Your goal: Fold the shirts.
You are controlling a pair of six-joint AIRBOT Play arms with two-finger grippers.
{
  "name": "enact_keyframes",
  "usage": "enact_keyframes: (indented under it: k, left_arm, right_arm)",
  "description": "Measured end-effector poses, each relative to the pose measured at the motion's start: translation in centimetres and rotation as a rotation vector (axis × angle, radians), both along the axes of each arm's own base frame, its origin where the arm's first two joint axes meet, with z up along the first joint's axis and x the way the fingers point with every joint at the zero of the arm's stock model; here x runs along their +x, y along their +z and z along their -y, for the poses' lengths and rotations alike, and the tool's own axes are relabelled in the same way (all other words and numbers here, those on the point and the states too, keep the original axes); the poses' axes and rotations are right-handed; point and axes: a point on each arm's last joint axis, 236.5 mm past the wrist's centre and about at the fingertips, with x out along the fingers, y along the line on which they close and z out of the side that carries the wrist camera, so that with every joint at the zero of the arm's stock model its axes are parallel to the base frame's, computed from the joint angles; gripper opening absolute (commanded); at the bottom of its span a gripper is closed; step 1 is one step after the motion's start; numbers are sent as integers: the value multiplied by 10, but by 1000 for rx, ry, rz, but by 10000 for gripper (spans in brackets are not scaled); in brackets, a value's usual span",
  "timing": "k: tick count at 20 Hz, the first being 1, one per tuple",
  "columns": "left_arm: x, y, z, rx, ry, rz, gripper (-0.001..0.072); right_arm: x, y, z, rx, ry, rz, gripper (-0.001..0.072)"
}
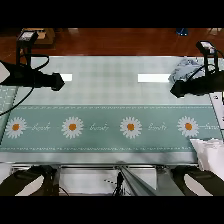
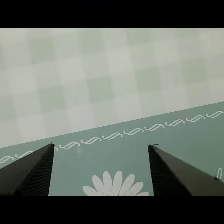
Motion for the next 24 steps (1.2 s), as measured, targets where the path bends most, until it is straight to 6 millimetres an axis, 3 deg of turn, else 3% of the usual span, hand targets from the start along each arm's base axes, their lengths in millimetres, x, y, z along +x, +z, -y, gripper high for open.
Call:
enact_keyframes:
  k: [16, 22, 24]
  left_arm:
    - [0, 0, 0, 0, 0, 0, 691]
    - [5, 2, 1, -4, 2, 20, 690]
    - [7, 1, 1, -5, 2, 23, 691]
  right_arm:
    - [1, 0, 0, 0, 0, 3, 601]
    - [24, 13, 0, 7, -16, 113, 592]
    - [38, 21, 13, -17, -65, 180, 591]
